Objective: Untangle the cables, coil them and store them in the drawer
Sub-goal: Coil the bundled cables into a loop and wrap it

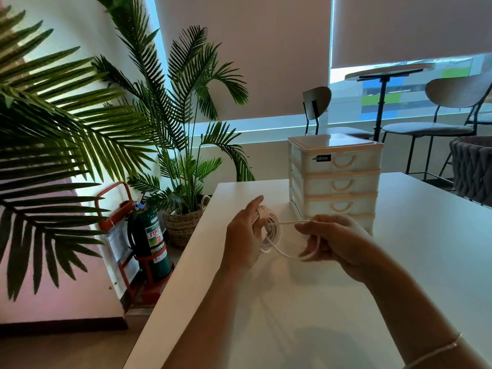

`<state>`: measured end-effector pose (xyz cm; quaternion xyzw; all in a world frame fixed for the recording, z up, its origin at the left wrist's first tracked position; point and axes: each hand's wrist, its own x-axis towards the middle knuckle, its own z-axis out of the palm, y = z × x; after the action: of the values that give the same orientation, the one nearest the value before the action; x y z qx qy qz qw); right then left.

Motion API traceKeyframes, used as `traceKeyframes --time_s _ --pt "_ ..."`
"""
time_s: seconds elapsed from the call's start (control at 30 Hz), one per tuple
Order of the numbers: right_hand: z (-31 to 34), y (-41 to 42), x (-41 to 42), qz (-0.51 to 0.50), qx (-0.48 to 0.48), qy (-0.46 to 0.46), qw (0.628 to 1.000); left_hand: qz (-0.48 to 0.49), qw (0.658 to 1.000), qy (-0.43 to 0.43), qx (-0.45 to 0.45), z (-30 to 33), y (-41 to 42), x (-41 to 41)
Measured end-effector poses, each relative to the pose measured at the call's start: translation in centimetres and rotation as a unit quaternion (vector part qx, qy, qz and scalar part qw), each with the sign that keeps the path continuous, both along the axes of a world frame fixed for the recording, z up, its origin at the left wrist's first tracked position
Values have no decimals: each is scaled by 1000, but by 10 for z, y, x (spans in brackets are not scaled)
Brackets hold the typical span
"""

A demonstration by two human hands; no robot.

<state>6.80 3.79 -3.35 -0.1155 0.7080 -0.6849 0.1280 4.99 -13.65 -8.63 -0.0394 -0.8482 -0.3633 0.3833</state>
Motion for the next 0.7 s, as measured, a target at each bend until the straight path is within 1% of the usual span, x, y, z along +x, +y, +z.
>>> traceKeyframes --time_s 0.07,0.17,0.27,0.33,0.37,0.43,0.47,0.5,0.6,0.7 --pt "2 6 -2 6 16 -1 1000 3 1000 -8 -18 0 -3 -1" --pt "4 15 -8 3 54 27 998 2 998 -20 -64 -1 -7 -1" --pt "6 22 -13 -7 109 66 992 3 994 -44 -98 -1 -9 1" --pt "7 26 -16 -26 165 102 981 2 993 -56 -105 0 -10 2" --pt "8 28 -19 -54 208 134 967 1 992 -60 -107 -1 -10 1" --pt "10 30 -24 -131 300 211 921 -11 992 -68 -109 0 -9 1" --pt "13 31 -25 -173 335 241 894 -23 992 -70 -106 0 -8 1" --pt "15 30 -24 -211 349 261 875 -37 991 -72 -103 0 -6 1" --pt "20 27 -24 -296 321 309 845 -68 989 -81 -100 3 0 2" --pt "22 24 -29 -344 277 351 826 -101 987 -88 -86 7 6 4"
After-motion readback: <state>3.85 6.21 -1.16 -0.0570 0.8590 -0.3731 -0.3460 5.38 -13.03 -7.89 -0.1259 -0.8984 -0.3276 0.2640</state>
